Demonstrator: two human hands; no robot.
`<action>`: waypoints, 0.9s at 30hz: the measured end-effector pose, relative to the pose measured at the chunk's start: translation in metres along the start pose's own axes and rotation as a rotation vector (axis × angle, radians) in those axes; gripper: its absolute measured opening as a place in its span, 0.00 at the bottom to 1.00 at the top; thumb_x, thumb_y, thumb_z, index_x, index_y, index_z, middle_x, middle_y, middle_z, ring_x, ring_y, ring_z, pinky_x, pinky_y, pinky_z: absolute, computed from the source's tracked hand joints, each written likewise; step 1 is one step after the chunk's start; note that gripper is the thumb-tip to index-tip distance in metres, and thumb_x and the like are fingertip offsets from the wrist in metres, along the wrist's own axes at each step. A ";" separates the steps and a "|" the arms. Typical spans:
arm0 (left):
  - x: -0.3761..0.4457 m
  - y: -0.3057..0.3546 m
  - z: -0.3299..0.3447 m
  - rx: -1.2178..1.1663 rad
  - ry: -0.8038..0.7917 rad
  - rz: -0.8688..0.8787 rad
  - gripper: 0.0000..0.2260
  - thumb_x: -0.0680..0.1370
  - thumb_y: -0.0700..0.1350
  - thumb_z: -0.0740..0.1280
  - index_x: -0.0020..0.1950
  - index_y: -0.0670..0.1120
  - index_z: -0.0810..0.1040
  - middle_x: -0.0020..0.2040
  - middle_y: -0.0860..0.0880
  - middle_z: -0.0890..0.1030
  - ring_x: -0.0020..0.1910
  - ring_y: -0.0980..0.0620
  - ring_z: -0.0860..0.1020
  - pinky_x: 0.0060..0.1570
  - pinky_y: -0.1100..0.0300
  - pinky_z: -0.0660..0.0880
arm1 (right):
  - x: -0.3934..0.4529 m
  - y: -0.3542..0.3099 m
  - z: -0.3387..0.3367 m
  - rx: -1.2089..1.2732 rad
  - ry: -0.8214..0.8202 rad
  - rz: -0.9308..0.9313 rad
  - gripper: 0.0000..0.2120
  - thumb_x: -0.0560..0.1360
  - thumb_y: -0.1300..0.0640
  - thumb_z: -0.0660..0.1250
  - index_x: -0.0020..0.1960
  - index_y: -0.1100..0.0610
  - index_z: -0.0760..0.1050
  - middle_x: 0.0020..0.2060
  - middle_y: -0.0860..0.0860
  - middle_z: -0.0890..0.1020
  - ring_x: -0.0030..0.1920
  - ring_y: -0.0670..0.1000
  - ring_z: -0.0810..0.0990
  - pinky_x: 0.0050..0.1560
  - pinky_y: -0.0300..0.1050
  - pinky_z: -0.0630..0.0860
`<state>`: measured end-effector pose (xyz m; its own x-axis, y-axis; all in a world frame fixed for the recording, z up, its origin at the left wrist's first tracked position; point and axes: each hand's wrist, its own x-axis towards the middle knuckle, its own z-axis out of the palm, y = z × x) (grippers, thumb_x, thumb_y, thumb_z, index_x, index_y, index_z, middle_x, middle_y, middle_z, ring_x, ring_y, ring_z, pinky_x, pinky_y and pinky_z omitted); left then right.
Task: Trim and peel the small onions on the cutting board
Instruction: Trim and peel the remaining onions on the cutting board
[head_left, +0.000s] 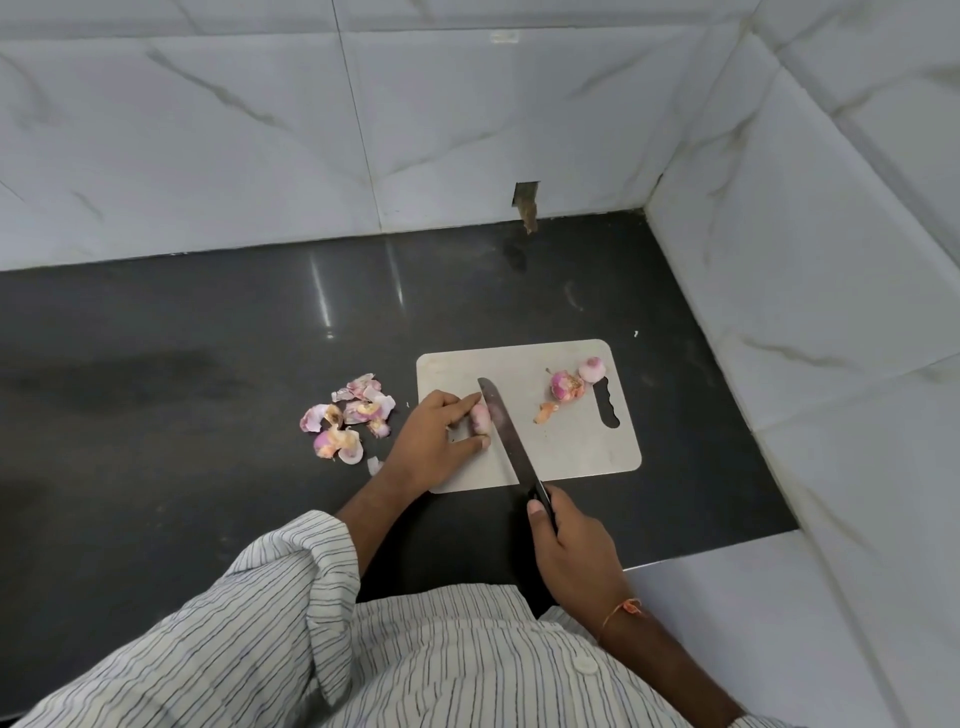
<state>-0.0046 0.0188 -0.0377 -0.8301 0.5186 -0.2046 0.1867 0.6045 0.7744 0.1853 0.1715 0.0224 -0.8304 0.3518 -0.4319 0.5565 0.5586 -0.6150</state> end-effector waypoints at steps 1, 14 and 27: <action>0.000 0.000 0.001 -0.002 0.001 -0.004 0.31 0.77 0.50 0.78 0.79 0.51 0.75 0.59 0.55 0.75 0.55 0.60 0.74 0.60 0.60 0.74 | 0.000 -0.001 0.000 -0.018 -0.004 -0.003 0.08 0.87 0.44 0.55 0.56 0.44 0.71 0.38 0.44 0.81 0.40 0.47 0.83 0.47 0.47 0.83; 0.000 0.000 0.005 -0.070 0.058 -0.003 0.22 0.84 0.54 0.70 0.77 0.48 0.77 0.60 0.55 0.78 0.59 0.57 0.77 0.65 0.57 0.75 | 0.001 -0.016 -0.003 -0.112 -0.005 0.008 0.11 0.87 0.43 0.54 0.58 0.47 0.71 0.39 0.44 0.81 0.40 0.47 0.83 0.48 0.49 0.84; -0.007 -0.005 0.015 -0.202 0.229 -0.017 0.17 0.77 0.55 0.78 0.65 0.53 0.87 0.57 0.59 0.85 0.56 0.62 0.82 0.57 0.64 0.78 | 0.000 -0.031 -0.009 -0.192 -0.008 0.013 0.14 0.88 0.42 0.52 0.61 0.49 0.71 0.40 0.43 0.79 0.41 0.47 0.82 0.49 0.46 0.83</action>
<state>0.0081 0.0209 -0.0488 -0.9333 0.3460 -0.0964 0.0825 0.4677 0.8801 0.1682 0.1605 0.0472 -0.8227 0.3541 -0.4448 0.5514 0.6872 -0.4730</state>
